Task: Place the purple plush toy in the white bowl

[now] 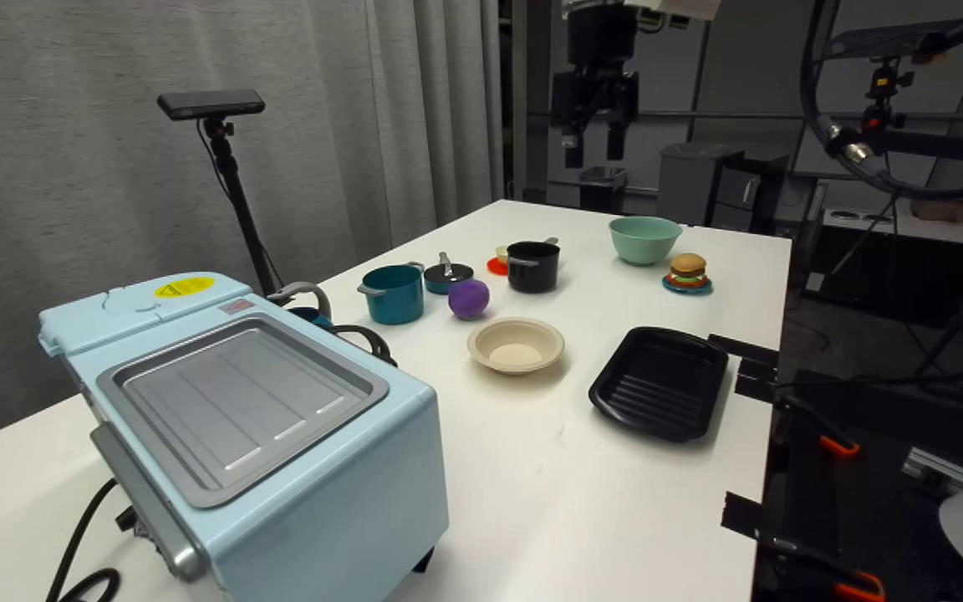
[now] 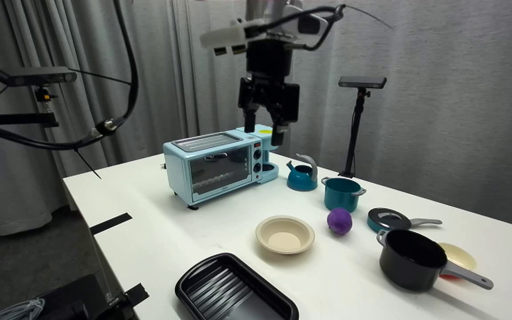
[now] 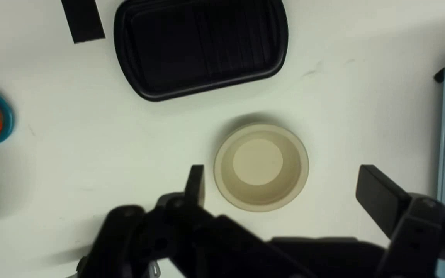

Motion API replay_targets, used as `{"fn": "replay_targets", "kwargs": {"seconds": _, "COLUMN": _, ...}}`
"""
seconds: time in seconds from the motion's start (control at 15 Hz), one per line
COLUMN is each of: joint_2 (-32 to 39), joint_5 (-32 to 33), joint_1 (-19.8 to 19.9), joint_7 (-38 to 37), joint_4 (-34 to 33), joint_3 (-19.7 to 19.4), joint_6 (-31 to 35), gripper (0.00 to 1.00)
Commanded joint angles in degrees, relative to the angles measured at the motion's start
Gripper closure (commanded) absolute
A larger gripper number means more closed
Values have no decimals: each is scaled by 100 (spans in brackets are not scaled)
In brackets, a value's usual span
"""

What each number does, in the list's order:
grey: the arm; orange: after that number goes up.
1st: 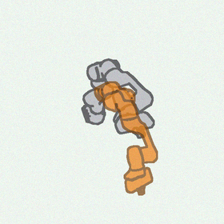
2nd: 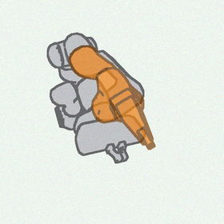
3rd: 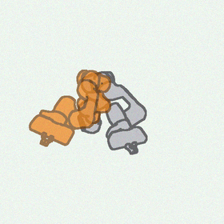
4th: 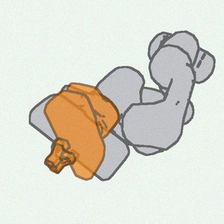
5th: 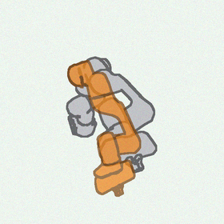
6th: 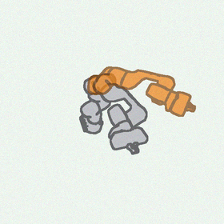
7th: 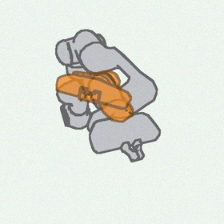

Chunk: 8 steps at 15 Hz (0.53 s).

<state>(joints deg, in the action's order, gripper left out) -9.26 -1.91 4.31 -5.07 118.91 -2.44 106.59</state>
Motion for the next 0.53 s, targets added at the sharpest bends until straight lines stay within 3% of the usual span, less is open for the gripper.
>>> {"fn": "replay_targets", "kwargs": {"seconds": 0.0, "joint_2": 1255, "joint_5": -131, "joint_1": -9, "joint_7": 53, "joint_4": -1023, "joint_3": -81, "joint_6": 551, "gripper": 0}}
{"fn": "replay_targets", "kwargs": {"seconds": 0.47, "joint_2": 3494, "joint_5": -44, "joint_1": 67, "joint_7": -96, "joint_4": -2841, "joint_3": -172, "joint_6": 1255, "gripper": 0}}
